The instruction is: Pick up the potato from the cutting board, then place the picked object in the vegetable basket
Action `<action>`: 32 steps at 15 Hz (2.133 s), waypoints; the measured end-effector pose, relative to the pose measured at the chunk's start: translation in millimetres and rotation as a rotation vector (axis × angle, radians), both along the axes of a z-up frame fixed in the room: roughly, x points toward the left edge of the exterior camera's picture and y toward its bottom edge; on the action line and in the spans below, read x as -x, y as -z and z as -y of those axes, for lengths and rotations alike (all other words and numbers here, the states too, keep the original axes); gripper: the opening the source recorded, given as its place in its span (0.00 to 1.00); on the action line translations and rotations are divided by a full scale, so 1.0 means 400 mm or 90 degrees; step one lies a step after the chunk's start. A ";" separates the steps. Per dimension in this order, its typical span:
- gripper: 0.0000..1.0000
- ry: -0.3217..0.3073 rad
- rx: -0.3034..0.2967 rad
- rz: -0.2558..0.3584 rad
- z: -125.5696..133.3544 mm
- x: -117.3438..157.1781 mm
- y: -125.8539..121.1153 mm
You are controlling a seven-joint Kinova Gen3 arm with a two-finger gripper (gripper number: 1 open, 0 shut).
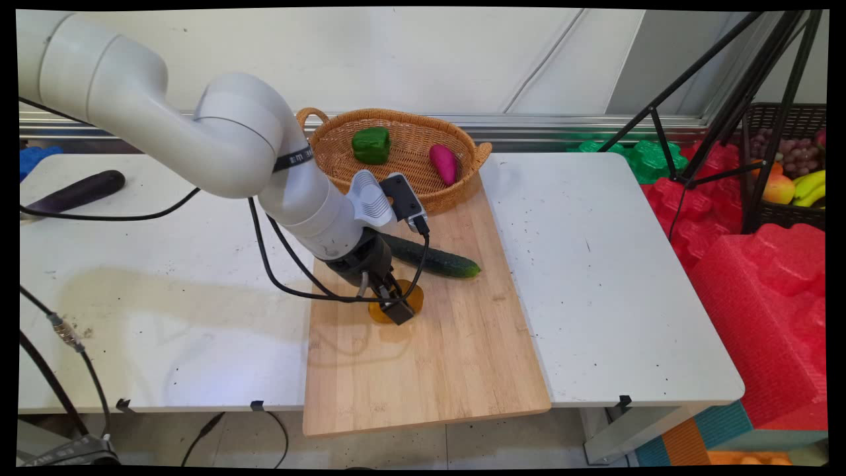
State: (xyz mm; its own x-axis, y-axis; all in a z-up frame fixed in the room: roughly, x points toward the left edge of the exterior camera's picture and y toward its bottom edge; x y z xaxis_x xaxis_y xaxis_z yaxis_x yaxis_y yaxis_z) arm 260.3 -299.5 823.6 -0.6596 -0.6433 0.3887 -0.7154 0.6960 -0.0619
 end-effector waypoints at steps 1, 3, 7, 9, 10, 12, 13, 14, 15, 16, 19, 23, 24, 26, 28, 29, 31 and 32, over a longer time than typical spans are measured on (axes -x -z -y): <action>1.00 0.000 0.000 0.000 0.001 0.001 0.003; 0.00 0.003 0.001 -0.001 0.002 0.002 0.011; 0.00 0.008 0.006 -0.005 -0.004 -0.001 0.007; 0.00 0.008 0.011 -0.008 -0.008 -0.004 -0.008; 0.00 0.006 0.017 -0.011 -0.012 -0.008 -0.028; 0.00 0.004 0.034 -0.020 -0.015 -0.016 -0.076; 0.00 0.001 0.050 -0.028 -0.015 -0.024 -0.119; 0.00 -0.004 0.064 -0.034 -0.013 -0.033 -0.156; 0.00 -0.010 0.079 -0.040 -0.006 -0.040 -0.192; 0.00 -0.014 0.093 -0.044 0.003 -0.046 -0.222; 0.00 -0.029 0.145 -0.049 0.058 -0.069 -0.319; 0.00 -0.051 0.194 -0.043 0.142 -0.095 -0.388; 0.00 -0.057 0.208 -0.037 0.179 -0.103 -0.404; 0.00 -0.064 0.222 -0.029 0.238 -0.113 -0.412; 0.00 -0.066 0.227 -0.019 0.306 -0.120 -0.403; 0.00 -0.066 0.226 -0.016 0.335 -0.123 -0.394; 0.00 -0.062 0.218 -0.005 0.401 -0.128 -0.364; 0.00 -0.059 0.211 -0.001 0.431 -0.131 -0.345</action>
